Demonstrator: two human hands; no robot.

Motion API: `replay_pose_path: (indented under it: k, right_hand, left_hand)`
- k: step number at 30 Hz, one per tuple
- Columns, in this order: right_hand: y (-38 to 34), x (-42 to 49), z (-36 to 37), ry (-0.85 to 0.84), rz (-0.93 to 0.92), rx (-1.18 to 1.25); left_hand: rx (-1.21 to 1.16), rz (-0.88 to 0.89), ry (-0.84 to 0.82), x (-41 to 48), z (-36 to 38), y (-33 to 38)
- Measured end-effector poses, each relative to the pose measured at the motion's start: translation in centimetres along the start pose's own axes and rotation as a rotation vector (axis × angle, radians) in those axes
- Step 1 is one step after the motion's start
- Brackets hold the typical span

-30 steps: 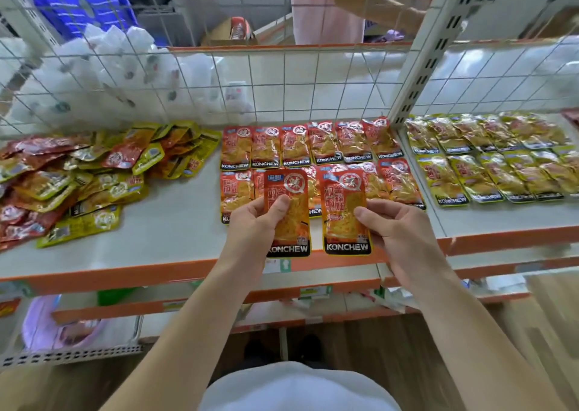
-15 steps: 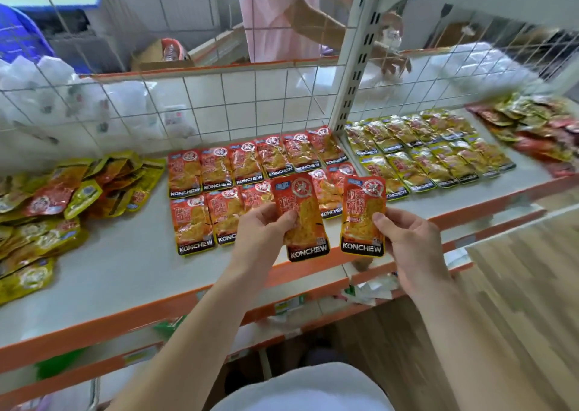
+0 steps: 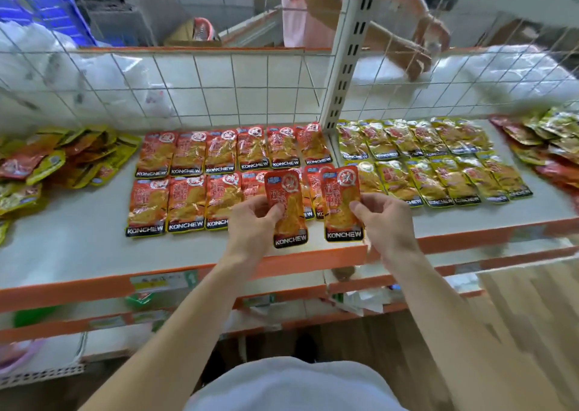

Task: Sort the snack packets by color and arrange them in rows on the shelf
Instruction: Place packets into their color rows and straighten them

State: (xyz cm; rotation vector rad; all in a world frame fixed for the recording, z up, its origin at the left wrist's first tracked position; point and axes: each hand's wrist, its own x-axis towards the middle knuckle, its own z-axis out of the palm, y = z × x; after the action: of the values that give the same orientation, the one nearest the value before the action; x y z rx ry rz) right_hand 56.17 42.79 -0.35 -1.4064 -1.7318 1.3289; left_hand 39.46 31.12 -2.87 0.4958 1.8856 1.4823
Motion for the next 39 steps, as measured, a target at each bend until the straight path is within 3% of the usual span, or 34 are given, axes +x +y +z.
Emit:
replay_pose_path:
  k: [7,15,20,25,39]
  right_hand:
    - [1.8,2.1,-0.2,-0.097,-0.144,-0.231]
    - [3.9,1.9,-0.1,-0.022,-0.35,-0.436]
    - [4.8,2.9,0.0,-0.119,-0.575,-0.576]
    - [5.2,3.7,0.1,-0.287,-0.697,-0.72]
    - [6.1,3.2,0.4,-0.24,-0.759,-0.737]
  left_hand:
    - [0.442,0.252,0.107,-0.6,2.1,-1.0]
    - [0.601,0.404,0.235,-1.1,2.5,-2.7]
    - [0.853,0.536,0.16,-0.9,2.9,-3.7]
    - [0.943,0.525,0.109,-0.8,3.0,-3.7]
    - [0.965,0.501,0.078,-0.8,3.1,-3.8]
